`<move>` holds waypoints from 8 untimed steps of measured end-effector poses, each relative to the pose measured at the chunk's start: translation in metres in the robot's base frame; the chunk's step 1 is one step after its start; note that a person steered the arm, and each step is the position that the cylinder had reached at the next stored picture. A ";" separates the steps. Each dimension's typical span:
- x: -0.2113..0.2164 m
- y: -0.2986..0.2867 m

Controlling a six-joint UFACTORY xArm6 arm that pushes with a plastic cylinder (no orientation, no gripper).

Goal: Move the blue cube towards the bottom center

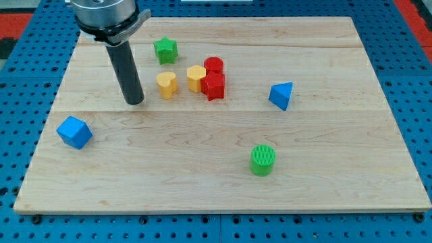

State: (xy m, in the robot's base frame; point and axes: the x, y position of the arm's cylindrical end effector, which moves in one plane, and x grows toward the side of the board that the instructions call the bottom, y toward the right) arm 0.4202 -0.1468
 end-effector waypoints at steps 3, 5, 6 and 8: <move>-0.004 0.024; -0.030 -0.157; 0.040 -0.143; 0.113 -0.066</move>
State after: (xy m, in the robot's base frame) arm 0.5330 -0.2131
